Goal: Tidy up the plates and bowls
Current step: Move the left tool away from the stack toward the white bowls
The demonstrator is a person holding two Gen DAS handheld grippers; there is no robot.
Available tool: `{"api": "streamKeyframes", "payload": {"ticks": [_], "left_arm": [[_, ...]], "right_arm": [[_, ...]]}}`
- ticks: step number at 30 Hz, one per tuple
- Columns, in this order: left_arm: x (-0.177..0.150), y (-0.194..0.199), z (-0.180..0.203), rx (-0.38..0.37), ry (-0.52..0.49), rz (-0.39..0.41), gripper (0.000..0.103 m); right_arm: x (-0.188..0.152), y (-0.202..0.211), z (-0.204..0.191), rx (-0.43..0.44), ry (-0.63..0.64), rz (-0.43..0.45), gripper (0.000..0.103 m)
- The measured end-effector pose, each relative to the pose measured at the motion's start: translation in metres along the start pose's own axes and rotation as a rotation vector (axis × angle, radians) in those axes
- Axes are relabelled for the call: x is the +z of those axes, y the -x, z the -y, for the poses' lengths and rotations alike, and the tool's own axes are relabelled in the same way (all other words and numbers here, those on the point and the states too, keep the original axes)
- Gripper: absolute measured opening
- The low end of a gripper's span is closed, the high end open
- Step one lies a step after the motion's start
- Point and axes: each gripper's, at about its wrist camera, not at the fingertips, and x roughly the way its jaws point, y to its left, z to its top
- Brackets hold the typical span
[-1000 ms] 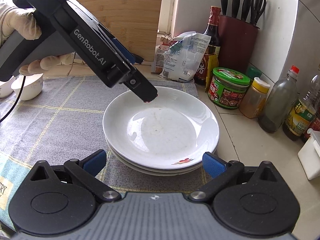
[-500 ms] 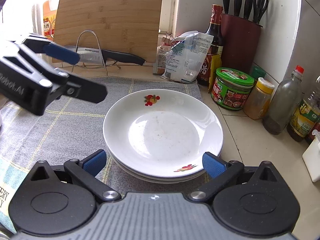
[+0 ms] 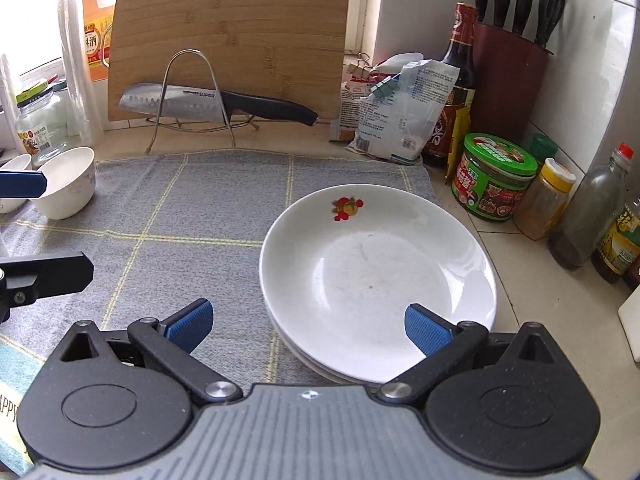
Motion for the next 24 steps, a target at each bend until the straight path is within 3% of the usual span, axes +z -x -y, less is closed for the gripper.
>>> {"api": "streamKeyframes", "payload": {"ticks": [12,24], "left_arm": [[-0.045,0.078,-0.078,0.017,0.018,0.028,0.102],[-0.111,0.118,-0.16,0.072,0.076,-0.044,0.102]], "right_arm": [[0.003,0.013,-0.114,-0.012,0.054,-0.043,0.103],[0.008,0.019,-0.214,0.034,0.117,-0.025,0.103]]}}
